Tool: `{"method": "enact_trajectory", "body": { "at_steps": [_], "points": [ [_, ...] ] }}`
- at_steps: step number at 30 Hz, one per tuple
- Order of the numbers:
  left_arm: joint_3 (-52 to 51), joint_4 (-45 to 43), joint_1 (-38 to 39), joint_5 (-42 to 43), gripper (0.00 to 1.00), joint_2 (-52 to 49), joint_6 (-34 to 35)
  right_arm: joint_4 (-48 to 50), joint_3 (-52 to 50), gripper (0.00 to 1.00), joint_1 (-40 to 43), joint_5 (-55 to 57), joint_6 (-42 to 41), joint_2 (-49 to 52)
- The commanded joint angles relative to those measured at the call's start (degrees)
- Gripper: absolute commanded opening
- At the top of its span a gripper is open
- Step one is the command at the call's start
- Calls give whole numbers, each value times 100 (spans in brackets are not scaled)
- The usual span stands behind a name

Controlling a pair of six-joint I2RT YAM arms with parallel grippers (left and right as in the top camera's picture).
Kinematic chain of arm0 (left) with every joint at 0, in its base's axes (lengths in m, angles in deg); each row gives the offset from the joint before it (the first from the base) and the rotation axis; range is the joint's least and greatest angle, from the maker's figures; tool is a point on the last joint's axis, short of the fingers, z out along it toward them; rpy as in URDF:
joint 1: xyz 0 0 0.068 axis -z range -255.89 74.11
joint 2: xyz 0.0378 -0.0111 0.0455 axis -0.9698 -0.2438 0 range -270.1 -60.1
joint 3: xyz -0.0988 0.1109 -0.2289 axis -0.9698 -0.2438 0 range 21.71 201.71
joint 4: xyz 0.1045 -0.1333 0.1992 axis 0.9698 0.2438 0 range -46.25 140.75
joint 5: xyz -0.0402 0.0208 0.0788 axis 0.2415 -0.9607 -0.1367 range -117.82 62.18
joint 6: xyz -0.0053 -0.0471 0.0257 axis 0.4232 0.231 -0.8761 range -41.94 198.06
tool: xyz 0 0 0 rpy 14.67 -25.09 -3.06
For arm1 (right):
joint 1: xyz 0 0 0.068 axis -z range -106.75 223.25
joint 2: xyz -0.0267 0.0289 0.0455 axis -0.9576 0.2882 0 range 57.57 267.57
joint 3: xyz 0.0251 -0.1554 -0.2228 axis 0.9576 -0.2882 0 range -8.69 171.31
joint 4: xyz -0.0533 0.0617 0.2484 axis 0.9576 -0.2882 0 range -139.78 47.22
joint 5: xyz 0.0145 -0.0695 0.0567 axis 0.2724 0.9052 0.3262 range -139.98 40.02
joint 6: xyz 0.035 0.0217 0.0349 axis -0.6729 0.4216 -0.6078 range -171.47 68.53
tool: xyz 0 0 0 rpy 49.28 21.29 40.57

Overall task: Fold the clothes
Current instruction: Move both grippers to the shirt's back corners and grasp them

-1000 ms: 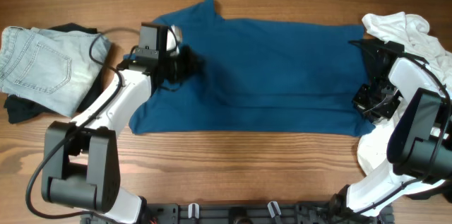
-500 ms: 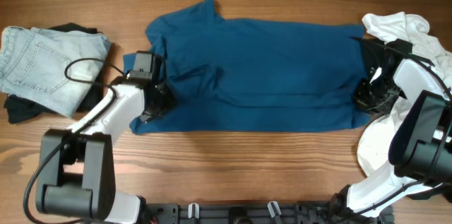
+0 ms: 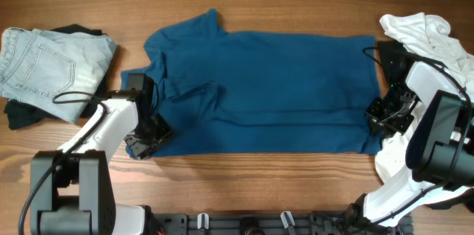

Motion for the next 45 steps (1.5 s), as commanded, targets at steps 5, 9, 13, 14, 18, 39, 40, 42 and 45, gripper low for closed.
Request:
{"method": "enact_trajectory", "body": {
  "at_steps": [5,9,13,14,18,39,40,42,45],
  "points": [
    [315,127,-101,-186,69,1091,-546,505,398,40,363,247,111,-1023],
    [970,-715,-101,376,100,1753,-1255,1001,398,53,363,-1609,1423,-1845],
    [2131,-1005,-98,420,100,828,-1762,1067,396,69,356,-2599,2009,-2168],
    [2396,-1058,-101,455,100,544,-1928,1010,391,70,356,-2597,2011,-2166],
    [4070,-1676,-243,461,100,-1519,-2260,907,376,70,356,-2594,2011,-2166],
    [5418,-1832,-468,1060,4,-4135,-2181,798,374,63,313,-2583,1991,-2009],
    [5418,-1818,-468,1064,4,-4087,-2103,809,374,63,315,-2566,1989,-1915],
    [5418,-1727,-468,1067,4,-3888,-1991,905,400,65,313,-2564,2004,-1731],
    [5418,-1440,-468,1322,4,-3381,-1954,1139,973,69,216,-2446,2159,-1143]
  ]
}}
